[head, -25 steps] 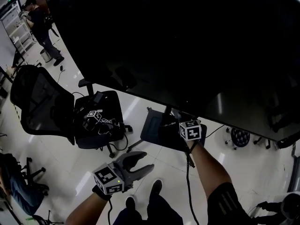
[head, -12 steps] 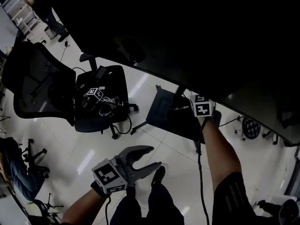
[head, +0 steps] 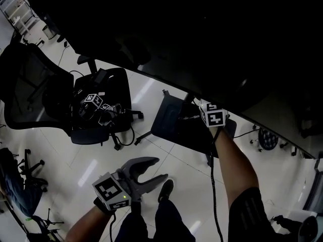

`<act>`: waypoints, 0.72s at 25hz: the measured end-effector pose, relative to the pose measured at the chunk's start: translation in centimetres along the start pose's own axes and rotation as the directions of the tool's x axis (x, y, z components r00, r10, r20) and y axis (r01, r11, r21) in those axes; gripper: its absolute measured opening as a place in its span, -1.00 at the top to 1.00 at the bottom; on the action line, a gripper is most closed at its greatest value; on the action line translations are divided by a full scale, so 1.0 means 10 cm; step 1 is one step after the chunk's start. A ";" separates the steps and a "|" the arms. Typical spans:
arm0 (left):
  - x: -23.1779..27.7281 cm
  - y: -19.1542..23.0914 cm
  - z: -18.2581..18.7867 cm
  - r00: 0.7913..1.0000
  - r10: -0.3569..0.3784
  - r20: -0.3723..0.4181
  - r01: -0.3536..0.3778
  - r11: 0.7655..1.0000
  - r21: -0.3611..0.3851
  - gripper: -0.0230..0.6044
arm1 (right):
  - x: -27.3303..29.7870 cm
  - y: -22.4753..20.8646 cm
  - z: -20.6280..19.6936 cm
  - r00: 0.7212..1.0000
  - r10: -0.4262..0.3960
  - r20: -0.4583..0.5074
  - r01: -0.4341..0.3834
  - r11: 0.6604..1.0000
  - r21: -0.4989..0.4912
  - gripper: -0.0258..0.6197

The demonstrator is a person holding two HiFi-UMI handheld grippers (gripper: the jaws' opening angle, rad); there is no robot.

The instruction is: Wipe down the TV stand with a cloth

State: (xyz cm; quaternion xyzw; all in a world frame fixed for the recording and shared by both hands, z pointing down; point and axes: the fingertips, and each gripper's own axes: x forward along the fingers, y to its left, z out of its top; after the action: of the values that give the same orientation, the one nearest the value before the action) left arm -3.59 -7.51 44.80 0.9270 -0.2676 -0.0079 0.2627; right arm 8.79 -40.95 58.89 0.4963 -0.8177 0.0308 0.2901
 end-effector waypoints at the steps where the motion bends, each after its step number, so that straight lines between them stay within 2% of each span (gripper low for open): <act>1: 0.01 0.04 -0.03 1.000 0.008 -0.001 -0.008 1.000 0.000 0.15 | 0.04 0.06 -0.05 1.000 0.020 -0.006 -0.020 1.000 -0.006 0.87; 5: 0.07 0.11 -0.11 1.000 0.026 -0.009 -0.026 1.000 0.015 0.15 | 0.18 0.25 -0.27 0.995 0.086 -0.045 -0.088 0.996 -0.035 0.87; 10: 0.13 0.16 -0.20 0.999 0.048 -0.006 -0.048 0.999 -0.008 0.15 | 0.37 0.46 -0.45 0.985 0.140 -0.099 -0.149 0.984 -0.098 0.87; 15: 0.24 0.12 -0.37 0.999 0.039 -0.028 -0.039 0.999 -0.012 0.15 | 0.48 0.39 -0.73 0.976 0.148 -0.158 -0.155 0.987 -0.032 0.87; 18: 0.33 0.11 -0.41 0.999 0.034 -0.032 -0.034 0.999 -0.018 0.15 | 0.55 0.36 -0.85 0.969 0.168 -0.183 -0.177 0.984 -0.034 0.87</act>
State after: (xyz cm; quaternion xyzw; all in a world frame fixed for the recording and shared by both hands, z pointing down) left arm -0.69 -7.96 49.30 0.9198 -0.2790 0.0086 0.2757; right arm 7.75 -40.63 69.60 0.4113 -0.8287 0.0799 0.3710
